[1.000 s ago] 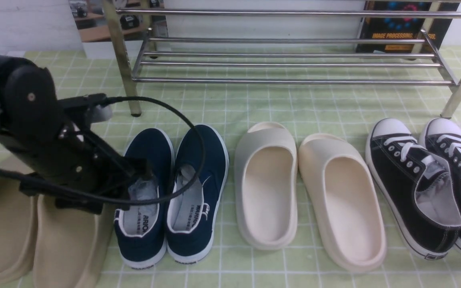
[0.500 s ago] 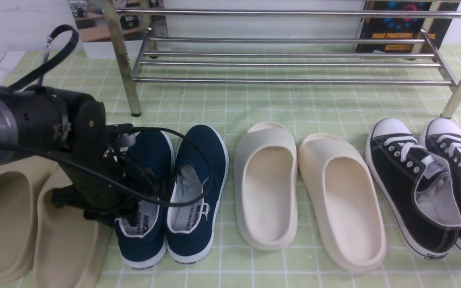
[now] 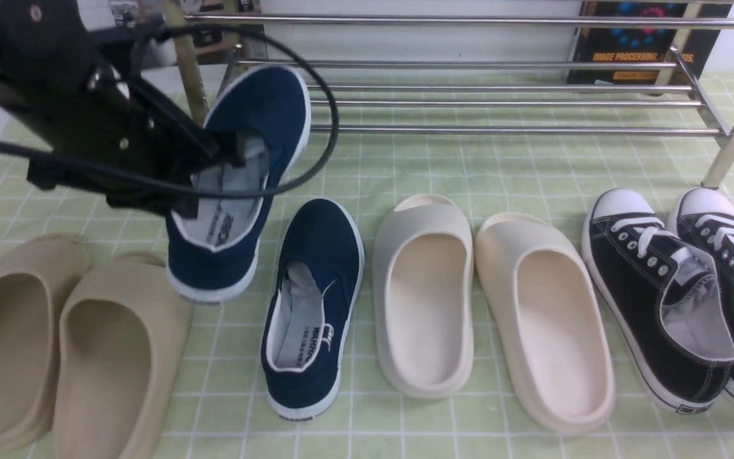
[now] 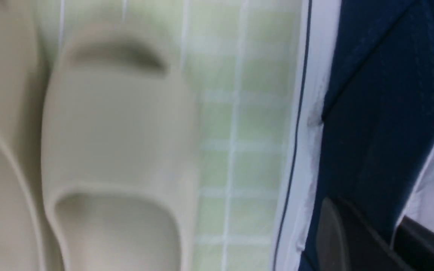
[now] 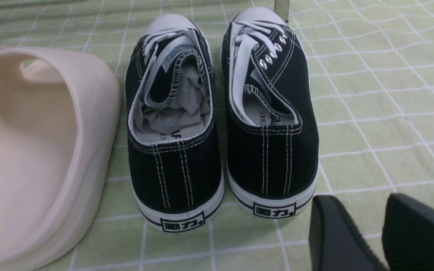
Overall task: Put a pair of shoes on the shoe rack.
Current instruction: Use the left arm to put a shoe into the shoe rack
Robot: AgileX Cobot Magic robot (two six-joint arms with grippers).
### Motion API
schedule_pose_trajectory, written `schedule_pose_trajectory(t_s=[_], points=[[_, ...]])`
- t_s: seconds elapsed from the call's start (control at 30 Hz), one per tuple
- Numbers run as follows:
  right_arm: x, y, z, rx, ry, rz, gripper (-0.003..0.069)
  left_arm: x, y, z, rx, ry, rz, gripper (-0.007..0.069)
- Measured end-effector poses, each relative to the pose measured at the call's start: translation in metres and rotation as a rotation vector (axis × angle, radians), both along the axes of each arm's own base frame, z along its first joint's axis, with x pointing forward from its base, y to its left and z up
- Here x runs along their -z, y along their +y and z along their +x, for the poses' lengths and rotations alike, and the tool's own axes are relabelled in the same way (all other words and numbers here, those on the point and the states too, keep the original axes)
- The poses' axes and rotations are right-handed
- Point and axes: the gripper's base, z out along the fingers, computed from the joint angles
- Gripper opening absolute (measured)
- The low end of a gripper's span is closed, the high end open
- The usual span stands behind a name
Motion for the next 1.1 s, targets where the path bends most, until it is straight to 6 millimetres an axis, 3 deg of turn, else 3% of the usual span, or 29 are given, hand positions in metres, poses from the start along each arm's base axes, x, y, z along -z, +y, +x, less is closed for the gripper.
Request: schedule_pose_trajectory(t_s=[0.13, 0.27, 0.3, 0.47, 0.63, 0.83, 1.1], points=[[0.0, 0.0, 0.0, 0.0, 0.0, 0.0, 0.0239, -0.005, -0.005, 0.016, 0.01, 0.016, 0.011, 0.0018], [0.0, 0.0, 0.0, 0.0, 0.0, 0.0, 0.0239, 0.01, -0.012, 0.053, -0.006, 0.066, -0.005, 0.0018], [0.0, 0.0, 0.0, 0.0, 0.0, 0.0, 0.0239, 0.012, -0.011, 0.055, -0.007, 0.072, -0.004, 0.0018], [0.0, 0.0, 0.0, 0.0, 0.0, 0.0, 0.0239, 0.027, -0.007, 0.102, -0.04, 0.075, -0.043, 0.0018], [0.0, 0.0, 0.0, 0.0, 0.0, 0.0, 0.0239, 0.036, -0.006, 0.135, -0.053, 0.045, -0.04, 0.0018], [0.0, 0.0, 0.0, 0.0, 0.0, 0.0, 0.0239, 0.045, -0.014, 0.168, -0.053, -0.012, -0.062, 0.0018], [0.0, 0.0, 0.0, 0.0, 0.0, 0.0, 0.0239, 0.063, -0.019, 0.193, -0.041, -0.074, -0.067, 0.0018]])
